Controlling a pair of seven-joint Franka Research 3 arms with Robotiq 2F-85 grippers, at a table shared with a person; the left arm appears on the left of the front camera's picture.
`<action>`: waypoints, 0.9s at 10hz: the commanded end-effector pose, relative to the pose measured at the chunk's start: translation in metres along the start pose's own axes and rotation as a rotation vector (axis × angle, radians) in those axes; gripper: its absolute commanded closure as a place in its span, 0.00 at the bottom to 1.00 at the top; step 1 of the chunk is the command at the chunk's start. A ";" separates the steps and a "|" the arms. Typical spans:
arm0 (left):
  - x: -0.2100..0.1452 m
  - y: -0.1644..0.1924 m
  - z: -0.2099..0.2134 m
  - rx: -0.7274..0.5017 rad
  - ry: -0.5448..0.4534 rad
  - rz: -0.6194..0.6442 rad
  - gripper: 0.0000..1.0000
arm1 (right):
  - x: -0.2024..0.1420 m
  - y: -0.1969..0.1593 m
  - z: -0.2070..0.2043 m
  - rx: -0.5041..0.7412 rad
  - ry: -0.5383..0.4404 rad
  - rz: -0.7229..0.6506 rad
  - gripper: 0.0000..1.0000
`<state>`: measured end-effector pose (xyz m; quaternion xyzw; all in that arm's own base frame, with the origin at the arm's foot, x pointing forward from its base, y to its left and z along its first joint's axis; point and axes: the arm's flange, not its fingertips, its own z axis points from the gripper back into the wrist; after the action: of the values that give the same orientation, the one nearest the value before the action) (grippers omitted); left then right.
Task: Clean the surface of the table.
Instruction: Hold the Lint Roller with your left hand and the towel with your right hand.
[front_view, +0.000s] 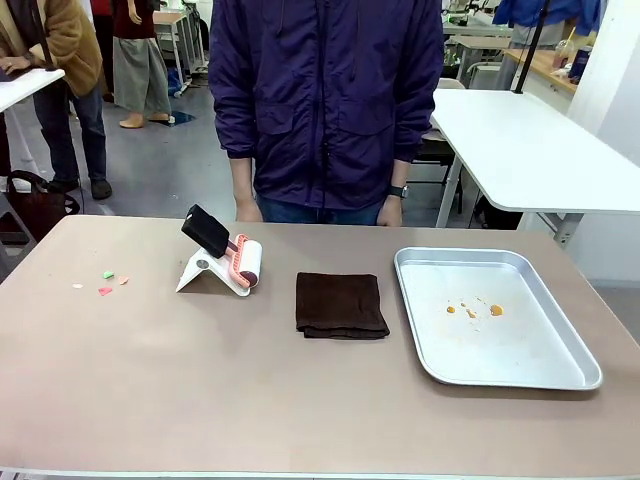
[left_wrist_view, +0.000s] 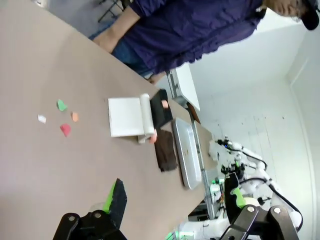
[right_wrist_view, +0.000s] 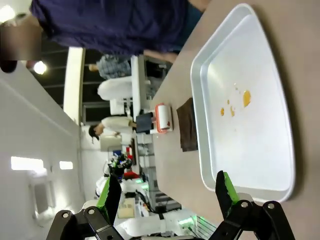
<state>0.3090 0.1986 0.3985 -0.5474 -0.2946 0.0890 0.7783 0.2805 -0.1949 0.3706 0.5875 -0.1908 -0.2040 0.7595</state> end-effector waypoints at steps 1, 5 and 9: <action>-0.035 -0.005 -0.041 0.012 -0.114 0.013 0.00 | -0.005 -0.015 0.003 0.048 -0.053 0.009 0.00; 0.007 0.006 -0.010 0.005 -0.047 0.017 0.00 | 0.000 -0.012 0.007 0.015 -0.027 -0.018 0.00; 0.009 0.008 -0.012 0.009 -0.056 0.027 0.00 | -0.003 -0.004 -0.008 -0.053 -0.049 0.024 0.00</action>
<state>0.3240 0.1966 0.3915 -0.5453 -0.3083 0.1161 0.7708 0.2809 -0.1994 0.3579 0.5801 -0.1968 -0.2141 0.7609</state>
